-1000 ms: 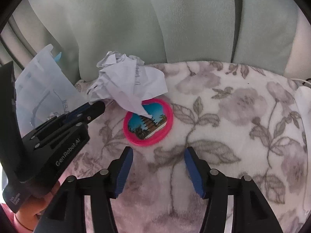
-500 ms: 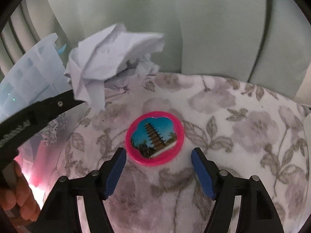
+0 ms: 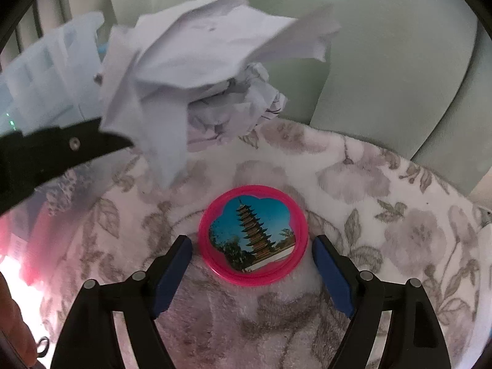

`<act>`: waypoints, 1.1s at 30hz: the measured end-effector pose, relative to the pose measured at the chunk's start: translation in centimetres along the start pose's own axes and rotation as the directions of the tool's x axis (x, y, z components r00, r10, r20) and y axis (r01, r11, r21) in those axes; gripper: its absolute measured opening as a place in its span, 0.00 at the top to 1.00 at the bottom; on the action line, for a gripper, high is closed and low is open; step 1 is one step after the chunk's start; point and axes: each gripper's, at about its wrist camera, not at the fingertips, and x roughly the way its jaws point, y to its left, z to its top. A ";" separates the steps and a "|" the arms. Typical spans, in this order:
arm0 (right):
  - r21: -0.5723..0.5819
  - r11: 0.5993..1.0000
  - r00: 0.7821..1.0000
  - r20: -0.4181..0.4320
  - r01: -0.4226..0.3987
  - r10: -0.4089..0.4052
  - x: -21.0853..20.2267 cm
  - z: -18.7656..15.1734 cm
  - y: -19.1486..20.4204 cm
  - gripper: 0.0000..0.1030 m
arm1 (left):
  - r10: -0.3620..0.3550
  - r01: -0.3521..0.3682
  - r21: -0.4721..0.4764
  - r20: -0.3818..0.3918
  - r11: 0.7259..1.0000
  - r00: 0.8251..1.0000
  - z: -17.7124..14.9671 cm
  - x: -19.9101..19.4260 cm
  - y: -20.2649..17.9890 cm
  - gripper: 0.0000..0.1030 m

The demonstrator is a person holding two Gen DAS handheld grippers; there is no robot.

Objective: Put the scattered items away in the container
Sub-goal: 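Lift and carry the crumpled paper and pink item over the clear box with both tools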

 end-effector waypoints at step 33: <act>0.349 0.937 1.000 0.012 -0.019 0.016 -9.6 -6.7 -4.3 0.29 | -0.021 0.020 -0.036 -0.040 0.999 0.999 -1.1 -4.7 -3.3 0.93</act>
